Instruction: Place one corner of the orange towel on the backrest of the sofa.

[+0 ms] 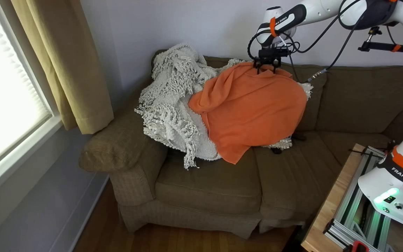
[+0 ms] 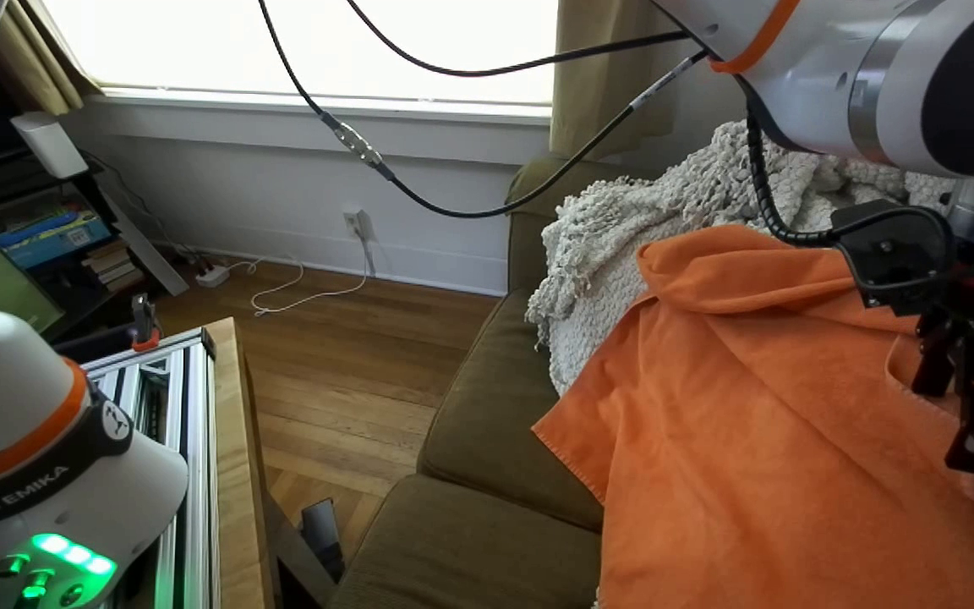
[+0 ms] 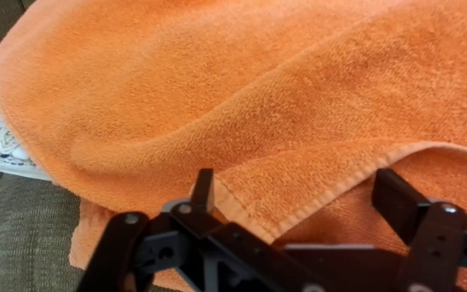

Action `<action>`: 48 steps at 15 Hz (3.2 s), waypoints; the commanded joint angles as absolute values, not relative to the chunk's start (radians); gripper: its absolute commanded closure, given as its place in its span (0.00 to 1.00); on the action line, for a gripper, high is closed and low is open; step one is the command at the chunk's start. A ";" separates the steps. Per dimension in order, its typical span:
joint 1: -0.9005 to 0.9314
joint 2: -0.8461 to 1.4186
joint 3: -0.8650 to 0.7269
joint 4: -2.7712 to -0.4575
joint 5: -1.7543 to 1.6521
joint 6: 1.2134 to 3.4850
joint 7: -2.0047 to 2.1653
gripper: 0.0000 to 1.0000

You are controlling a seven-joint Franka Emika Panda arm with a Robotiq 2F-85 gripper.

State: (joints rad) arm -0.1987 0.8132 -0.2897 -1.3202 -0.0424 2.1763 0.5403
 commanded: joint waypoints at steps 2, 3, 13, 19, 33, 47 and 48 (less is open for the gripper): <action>-0.213 0.872 -0.290 -1.226 -0.004 2.092 0.605 0.00; -0.214 0.881 -0.291 -1.213 -0.003 2.084 0.624 0.00; -0.232 0.930 -0.278 -1.138 0.020 2.050 0.764 0.27; -0.231 0.905 -0.279 -1.136 0.021 2.020 0.770 0.73; -0.240 0.702 -0.313 -1.149 0.017 2.262 0.757 0.99; -0.227 0.691 -0.243 -1.084 0.005 2.683 0.736 0.97; -0.229 0.691 -0.244 -1.084 0.005 2.683 0.736 0.97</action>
State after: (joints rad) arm -0.2293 0.6913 -0.2442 -1.0838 0.0051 2.6825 0.7356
